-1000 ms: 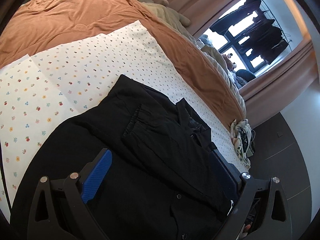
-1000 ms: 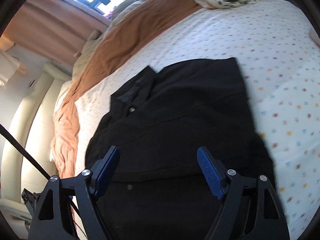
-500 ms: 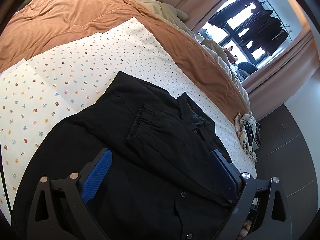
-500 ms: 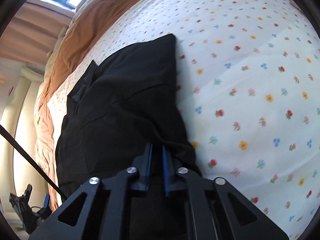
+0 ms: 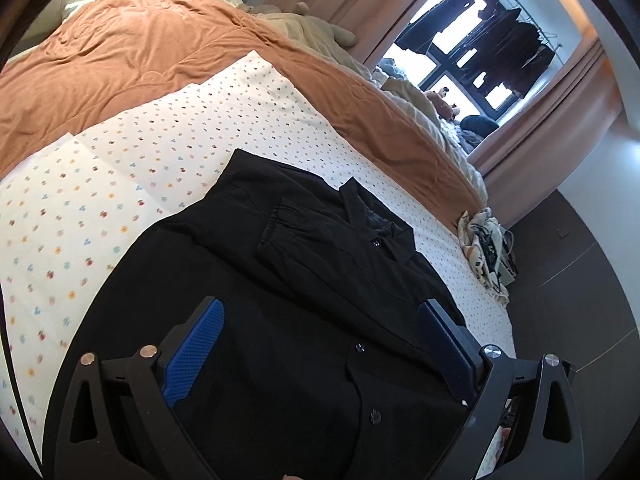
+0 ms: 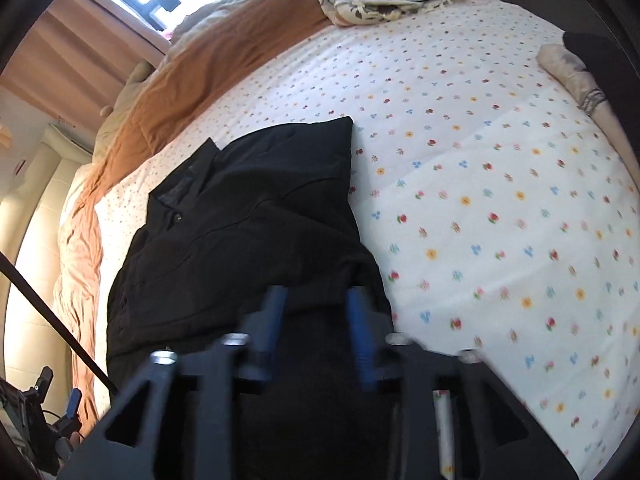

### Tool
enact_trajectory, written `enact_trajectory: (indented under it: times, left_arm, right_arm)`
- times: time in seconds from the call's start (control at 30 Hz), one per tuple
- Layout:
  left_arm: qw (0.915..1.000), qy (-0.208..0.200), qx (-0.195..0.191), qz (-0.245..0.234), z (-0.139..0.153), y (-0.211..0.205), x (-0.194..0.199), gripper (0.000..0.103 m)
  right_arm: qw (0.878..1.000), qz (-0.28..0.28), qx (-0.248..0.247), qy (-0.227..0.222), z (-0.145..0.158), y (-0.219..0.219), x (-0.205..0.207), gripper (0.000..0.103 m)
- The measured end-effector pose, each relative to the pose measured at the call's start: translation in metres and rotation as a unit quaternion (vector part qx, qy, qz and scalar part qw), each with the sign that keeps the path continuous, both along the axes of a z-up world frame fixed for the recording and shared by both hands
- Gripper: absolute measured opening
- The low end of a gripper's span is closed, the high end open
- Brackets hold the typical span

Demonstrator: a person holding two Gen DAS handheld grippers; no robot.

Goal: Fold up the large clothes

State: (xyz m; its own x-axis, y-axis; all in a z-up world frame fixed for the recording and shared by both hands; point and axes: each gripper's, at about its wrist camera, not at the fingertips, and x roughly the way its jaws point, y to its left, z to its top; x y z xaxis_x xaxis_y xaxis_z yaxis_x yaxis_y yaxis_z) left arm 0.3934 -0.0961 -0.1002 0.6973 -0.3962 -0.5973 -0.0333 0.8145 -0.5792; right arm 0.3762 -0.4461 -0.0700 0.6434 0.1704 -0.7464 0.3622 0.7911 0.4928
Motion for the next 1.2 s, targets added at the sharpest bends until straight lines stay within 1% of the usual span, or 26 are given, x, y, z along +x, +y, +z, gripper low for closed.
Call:
enact_trajectory:
  times: [0.03, 0.1, 0.17, 0.4, 0.5, 0.53, 0.6, 0.77, 0.87, 0.93, 1.07, 1.2]
  left_arm:
    - [1.0, -0.003, 0.0, 0.002, 0.002, 0.003, -0.007, 0.1]
    - [1.0, -0.008, 0.001, 0.005, 0.006, 0.01, -0.026, 0.103]
    - [0.9999, -0.014, 0.0, 0.003, 0.01, 0.016, -0.044, 0.103]
    - [0.999, -0.04, 0.016, 0.005, 0.038, 0.043, -0.109, 0.103]
    - [0.9985, -0.048, 0.028, 0.003, 0.049, 0.051, -0.134, 0.103]
    - [0.9983, -0.051, 0.028, 0.001, 0.051, 0.054, -0.141, 0.103]
    - [0.9981, -0.056, 0.024, -0.001, 0.055, 0.06, -0.157, 0.103]
    - [0.9981, -0.058, 0.017, 0.003, 0.053, 0.077, -0.189, 0.103]
    - [0.9982, -0.055, 0.024, 0.0, 0.049, 0.085, -0.207, 0.103]
    - [0.998, -0.056, 0.03, 0.003, 0.048, 0.09, -0.22, 0.103]
    - [0.9974, -0.064, 0.033, 0.012, 0.05, 0.103, -0.247, 0.103]
    - [0.9967, -0.071, 0.039, 0.008, 0.052, 0.108, -0.27, 0.103]
  right_arm:
    - [1.0, -0.001, -0.001, -0.009, 0.005, -0.001, -0.011, 0.079]
    - [1.0, -0.005, -0.007, -0.024, 0.011, 0.001, -0.03, 0.079]
    - [0.999, -0.009, -0.01, -0.034, 0.015, 0.001, -0.052, 0.079]
    - [0.997, -0.006, 0.008, -0.077, 0.032, 0.007, -0.132, 0.079]
    - [0.996, -0.015, 0.008, -0.09, 0.039, 0.008, -0.167, 0.082]
    - [0.996, -0.019, 0.005, -0.092, 0.041, 0.008, -0.179, 0.084]
    - [0.995, -0.024, -0.002, -0.094, 0.045, 0.01, -0.203, 0.085]
    - [0.995, -0.026, -0.001, -0.1, 0.051, 0.009, -0.256, 0.085]
    - [0.994, -0.029, -0.004, -0.109, 0.053, 0.008, -0.286, 0.085]
    - [0.991, -0.038, -0.006, -0.126, 0.052, 0.005, -0.305, 0.085]
    - [0.99, -0.037, 0.013, -0.138, 0.045, 0.001, -0.331, 0.085]
    - [0.989, -0.046, -0.004, -0.141, 0.04, 0.003, -0.359, 0.085]
